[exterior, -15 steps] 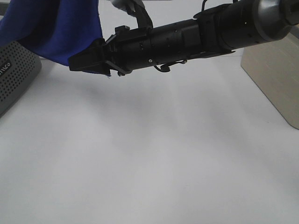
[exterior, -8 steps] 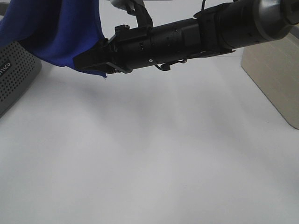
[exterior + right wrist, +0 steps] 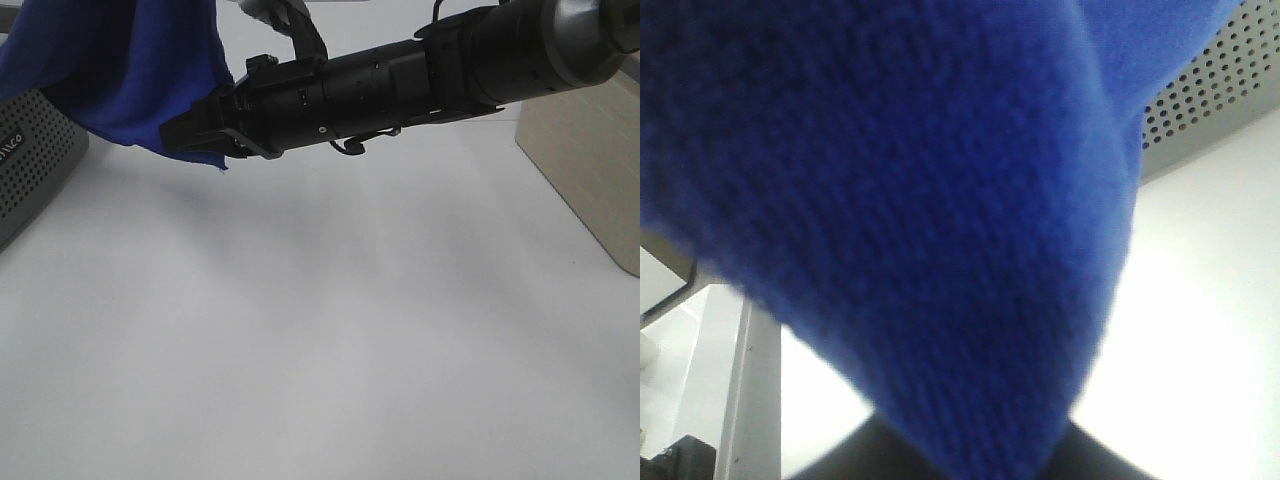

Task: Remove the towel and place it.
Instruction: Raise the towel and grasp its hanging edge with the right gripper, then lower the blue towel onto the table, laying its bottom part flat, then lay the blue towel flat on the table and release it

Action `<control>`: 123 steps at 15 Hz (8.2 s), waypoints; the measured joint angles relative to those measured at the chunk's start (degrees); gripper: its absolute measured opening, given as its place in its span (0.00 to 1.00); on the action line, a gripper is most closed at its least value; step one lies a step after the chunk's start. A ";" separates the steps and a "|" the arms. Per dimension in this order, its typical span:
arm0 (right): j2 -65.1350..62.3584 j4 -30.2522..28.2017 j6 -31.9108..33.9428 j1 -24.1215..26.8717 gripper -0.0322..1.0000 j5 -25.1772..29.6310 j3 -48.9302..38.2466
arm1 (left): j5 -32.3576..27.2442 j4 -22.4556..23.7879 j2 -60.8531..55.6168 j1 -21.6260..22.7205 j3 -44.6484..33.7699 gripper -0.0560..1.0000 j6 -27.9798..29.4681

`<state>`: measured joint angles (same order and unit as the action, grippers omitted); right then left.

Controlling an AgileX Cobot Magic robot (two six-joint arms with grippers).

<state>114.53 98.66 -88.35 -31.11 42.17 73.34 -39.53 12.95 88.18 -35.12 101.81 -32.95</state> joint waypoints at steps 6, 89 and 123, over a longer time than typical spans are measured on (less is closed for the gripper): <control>-5.90 -23.61 23.95 0.00 0.05 -6.25 0.00 | 0.00 -0.11 0.00 0.00 0.00 0.05 0.00; -9.63 -89.78 81.13 7.79 0.05 18.16 57.58 | -19.82 -14.38 22.52 22.12 41.02 0.05 15.47; -37.76 -74.37 80.90 7.51 0.05 27.27 7.85 | -30.25 -26.99 -21.37 22.12 -21.49 0.05 21.89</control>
<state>76.78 24.29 -7.45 -23.61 69.44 81.19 -69.79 -14.04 66.81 -13.01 80.33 -11.06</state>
